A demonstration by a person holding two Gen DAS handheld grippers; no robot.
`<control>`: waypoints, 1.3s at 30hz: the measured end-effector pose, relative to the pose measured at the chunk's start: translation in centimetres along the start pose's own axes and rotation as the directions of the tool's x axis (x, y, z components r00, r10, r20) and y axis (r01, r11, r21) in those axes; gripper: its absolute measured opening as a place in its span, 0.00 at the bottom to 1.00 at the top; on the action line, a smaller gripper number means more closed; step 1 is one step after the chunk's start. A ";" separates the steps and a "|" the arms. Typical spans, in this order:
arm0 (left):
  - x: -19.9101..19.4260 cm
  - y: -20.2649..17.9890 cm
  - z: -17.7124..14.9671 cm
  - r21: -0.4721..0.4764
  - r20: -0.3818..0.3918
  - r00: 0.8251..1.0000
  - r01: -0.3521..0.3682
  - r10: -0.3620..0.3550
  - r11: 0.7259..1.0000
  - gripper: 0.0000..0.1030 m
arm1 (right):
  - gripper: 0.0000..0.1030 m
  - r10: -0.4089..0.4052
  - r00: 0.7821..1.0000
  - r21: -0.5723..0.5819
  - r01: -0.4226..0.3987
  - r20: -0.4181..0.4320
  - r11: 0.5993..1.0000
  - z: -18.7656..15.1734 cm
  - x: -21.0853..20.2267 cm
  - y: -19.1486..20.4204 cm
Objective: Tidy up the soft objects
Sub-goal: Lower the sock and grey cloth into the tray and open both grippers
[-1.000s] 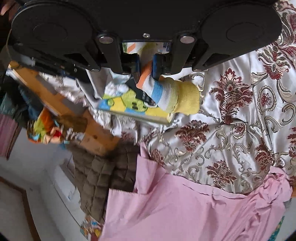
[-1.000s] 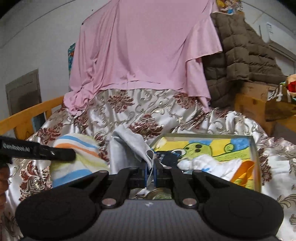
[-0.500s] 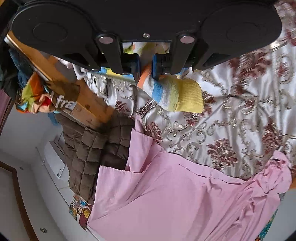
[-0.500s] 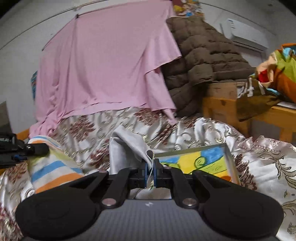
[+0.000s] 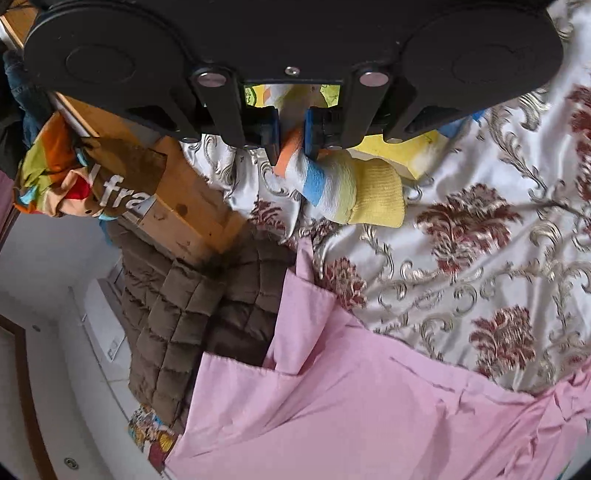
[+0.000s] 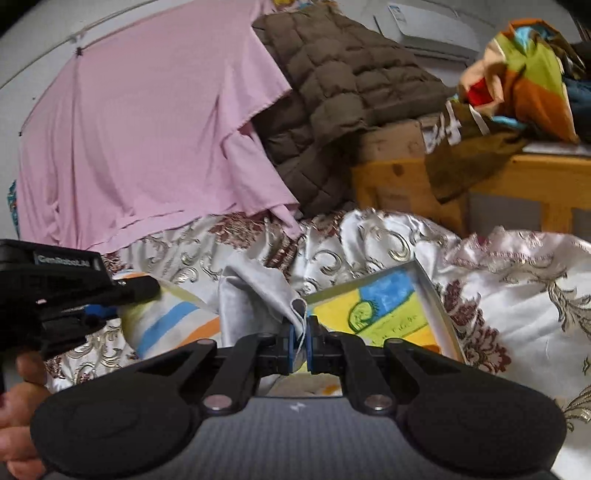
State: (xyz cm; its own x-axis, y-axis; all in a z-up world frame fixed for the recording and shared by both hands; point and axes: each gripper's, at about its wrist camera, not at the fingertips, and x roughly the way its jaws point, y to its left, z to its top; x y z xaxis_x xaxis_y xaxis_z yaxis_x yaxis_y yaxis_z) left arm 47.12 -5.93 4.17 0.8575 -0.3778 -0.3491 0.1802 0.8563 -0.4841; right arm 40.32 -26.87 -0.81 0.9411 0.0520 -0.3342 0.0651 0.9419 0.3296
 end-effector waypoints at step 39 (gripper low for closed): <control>4.1 3.1 -5.2 0.211 -0.242 0.941 -0.187 0.237 0.959 0.32 | 0.36 -0.013 0.981 0.052 0.024 -0.192 0.998 -1.8 2.4 -0.7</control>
State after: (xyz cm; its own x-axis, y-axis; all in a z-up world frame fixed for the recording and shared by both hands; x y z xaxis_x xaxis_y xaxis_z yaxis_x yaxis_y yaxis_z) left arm 48.74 -6.63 -2.92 0.7329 -0.2382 -0.6373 0.1142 0.9665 -0.2300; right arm 41.91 -26.78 -3.41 0.8589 0.1021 -0.5018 0.1044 0.9244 0.3669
